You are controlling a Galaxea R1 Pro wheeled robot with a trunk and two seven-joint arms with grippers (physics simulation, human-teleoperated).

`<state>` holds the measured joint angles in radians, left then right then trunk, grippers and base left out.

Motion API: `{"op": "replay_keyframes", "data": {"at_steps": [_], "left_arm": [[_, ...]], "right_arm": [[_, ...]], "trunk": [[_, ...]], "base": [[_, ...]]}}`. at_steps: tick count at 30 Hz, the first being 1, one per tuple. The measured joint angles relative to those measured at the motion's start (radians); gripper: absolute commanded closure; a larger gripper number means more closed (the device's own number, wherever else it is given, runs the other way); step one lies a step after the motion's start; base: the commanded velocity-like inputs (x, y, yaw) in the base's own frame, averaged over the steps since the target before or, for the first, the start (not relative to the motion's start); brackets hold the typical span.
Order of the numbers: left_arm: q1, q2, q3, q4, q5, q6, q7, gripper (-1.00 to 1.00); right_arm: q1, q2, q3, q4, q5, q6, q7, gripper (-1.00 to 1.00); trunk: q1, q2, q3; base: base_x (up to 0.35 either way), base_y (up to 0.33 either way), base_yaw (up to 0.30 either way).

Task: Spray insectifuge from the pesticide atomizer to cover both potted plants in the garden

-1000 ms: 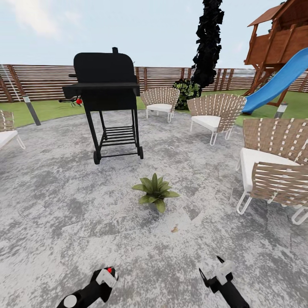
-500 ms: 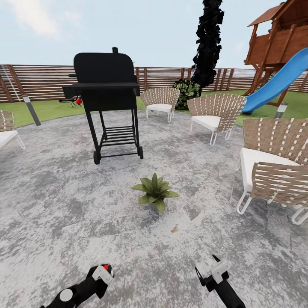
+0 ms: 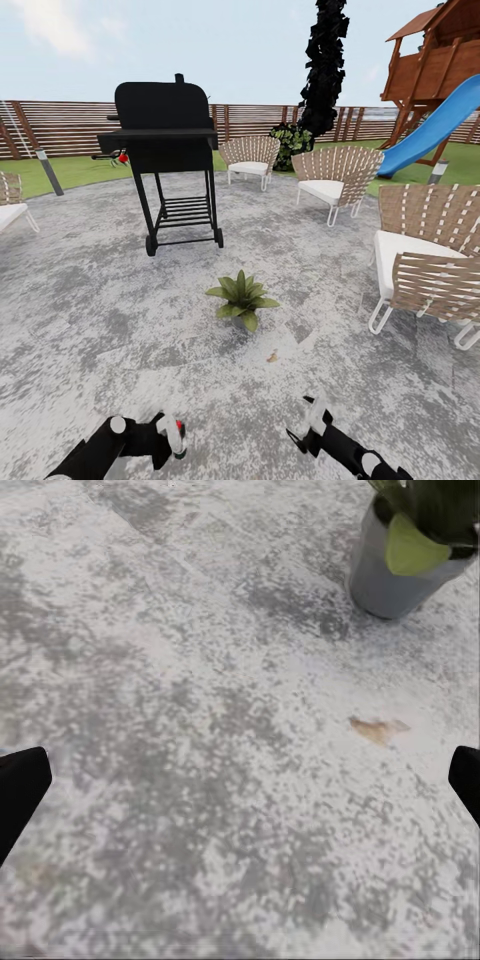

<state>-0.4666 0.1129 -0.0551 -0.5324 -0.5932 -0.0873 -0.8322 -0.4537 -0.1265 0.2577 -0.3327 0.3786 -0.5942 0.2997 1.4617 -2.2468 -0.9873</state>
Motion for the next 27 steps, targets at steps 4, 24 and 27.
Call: {"op": "replay_keyframes", "data": {"at_steps": [4,24,27], "left_arm": [[-0.003,-0.005,0.001,-0.008,-0.069,0.002,-0.082,1.0],[-0.004,-0.11,0.0,-0.07,-0.3,0.111,-0.11,1.0],[-0.004,-0.122,-0.002,-0.069,-0.304,0.111,-0.11,1.0]], "right_arm": [[0.0,0.002,-0.001,-0.048,0.009,0.006,0.057,-1.0],[-0.001,0.016,0.001,-0.114,0.008,0.008,0.293,1.0],[0.0,0.035,0.001,-0.116,0.009,0.008,0.339,1.0]], "trunk": [[0.0,0.0,0.0],[0.0,0.0,0.0],[0.0,0.0,0.0]], "base": [[0.0,0.0,0.0],[0.0,0.0,0.0],[0.0,0.0,0.0]]}}
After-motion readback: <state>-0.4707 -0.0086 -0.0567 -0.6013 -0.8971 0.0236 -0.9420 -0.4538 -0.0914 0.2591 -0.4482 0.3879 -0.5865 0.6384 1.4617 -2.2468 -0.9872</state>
